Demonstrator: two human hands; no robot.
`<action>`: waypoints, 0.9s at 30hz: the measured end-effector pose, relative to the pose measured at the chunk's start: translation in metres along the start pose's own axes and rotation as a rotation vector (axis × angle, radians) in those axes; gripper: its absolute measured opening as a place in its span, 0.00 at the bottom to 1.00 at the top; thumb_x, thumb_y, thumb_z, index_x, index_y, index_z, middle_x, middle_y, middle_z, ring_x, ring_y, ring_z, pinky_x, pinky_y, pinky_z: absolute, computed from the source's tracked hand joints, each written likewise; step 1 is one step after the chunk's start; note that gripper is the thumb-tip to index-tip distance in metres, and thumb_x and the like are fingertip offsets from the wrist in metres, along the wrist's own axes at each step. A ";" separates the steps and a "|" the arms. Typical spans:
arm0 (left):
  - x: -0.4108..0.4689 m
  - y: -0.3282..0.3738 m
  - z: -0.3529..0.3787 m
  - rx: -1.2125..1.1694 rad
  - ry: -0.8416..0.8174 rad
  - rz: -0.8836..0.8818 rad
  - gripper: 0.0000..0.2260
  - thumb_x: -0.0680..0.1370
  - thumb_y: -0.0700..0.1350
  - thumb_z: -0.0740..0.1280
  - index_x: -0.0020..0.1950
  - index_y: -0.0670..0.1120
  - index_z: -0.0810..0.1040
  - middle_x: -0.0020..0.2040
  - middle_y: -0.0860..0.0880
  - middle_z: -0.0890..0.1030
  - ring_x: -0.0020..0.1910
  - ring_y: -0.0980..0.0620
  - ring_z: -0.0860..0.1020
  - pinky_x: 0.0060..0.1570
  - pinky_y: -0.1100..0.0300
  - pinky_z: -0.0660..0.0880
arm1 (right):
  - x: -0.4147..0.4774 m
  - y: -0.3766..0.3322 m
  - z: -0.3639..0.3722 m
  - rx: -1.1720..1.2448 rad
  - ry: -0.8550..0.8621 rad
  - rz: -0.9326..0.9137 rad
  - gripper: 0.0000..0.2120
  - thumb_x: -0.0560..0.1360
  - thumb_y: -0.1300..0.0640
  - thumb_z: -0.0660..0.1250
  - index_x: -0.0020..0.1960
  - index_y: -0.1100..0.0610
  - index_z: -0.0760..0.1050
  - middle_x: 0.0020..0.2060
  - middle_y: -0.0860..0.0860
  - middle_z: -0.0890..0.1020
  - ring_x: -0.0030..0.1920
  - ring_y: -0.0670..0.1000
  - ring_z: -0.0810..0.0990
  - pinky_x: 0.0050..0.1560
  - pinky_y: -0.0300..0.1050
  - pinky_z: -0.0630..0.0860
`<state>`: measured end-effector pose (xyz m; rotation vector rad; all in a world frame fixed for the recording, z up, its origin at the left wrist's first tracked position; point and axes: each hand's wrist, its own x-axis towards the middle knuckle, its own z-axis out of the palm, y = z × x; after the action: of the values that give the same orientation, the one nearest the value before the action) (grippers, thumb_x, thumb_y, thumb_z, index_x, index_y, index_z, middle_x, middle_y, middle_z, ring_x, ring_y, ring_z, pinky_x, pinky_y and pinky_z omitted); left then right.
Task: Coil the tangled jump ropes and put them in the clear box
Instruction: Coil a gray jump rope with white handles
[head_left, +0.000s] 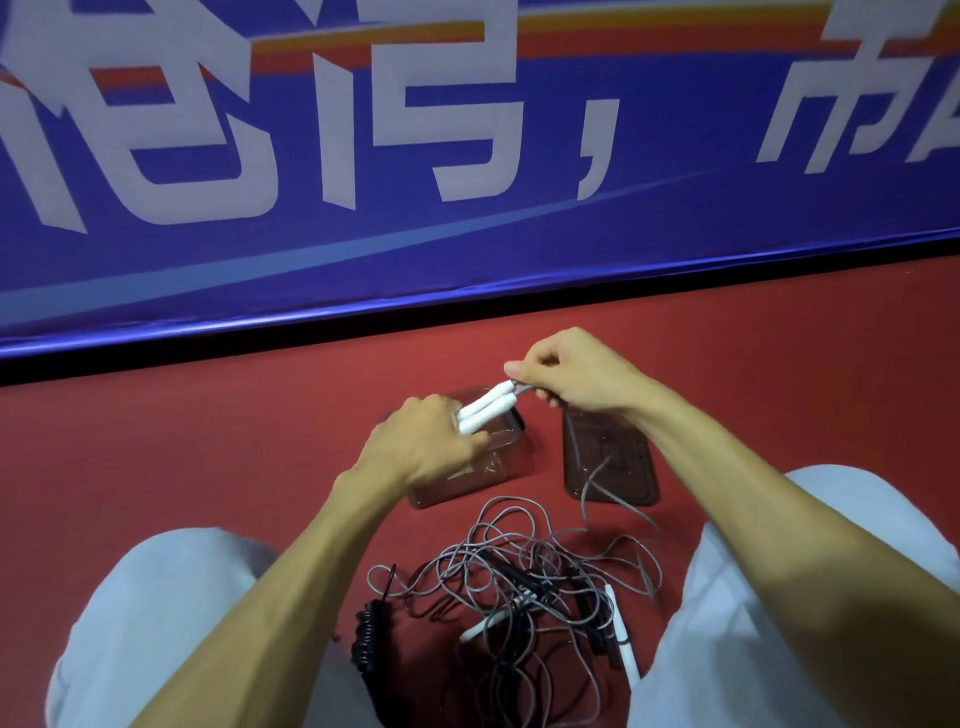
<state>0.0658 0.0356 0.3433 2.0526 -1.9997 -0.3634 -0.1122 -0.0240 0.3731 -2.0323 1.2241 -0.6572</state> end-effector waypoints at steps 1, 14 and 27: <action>0.001 0.000 0.000 -0.088 -0.028 0.029 0.12 0.73 0.54 0.65 0.37 0.48 0.70 0.32 0.51 0.74 0.31 0.49 0.72 0.32 0.56 0.65 | 0.001 0.001 0.000 -0.027 0.044 0.002 0.16 0.78 0.48 0.66 0.34 0.53 0.78 0.28 0.51 0.75 0.26 0.46 0.72 0.29 0.39 0.66; -0.003 -0.001 -0.004 -0.109 0.336 0.005 0.21 0.77 0.65 0.60 0.36 0.49 0.68 0.34 0.48 0.76 0.36 0.40 0.74 0.35 0.53 0.67 | 0.008 0.003 0.001 0.454 0.261 0.021 0.18 0.82 0.50 0.55 0.40 0.59 0.72 0.25 0.52 0.69 0.24 0.48 0.64 0.23 0.38 0.61; 0.002 -0.002 -0.027 -1.293 0.302 -0.189 0.16 0.77 0.54 0.69 0.36 0.45 0.71 0.31 0.44 0.74 0.20 0.54 0.57 0.24 0.64 0.53 | -0.003 0.002 0.029 0.093 -0.353 -0.065 0.14 0.82 0.53 0.58 0.39 0.56 0.70 0.29 0.52 0.80 0.44 0.60 0.83 0.47 0.49 0.76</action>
<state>0.0766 0.0338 0.3677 1.2814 -0.8873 -0.9753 -0.0945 -0.0141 0.3523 -2.0109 0.9088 -0.3561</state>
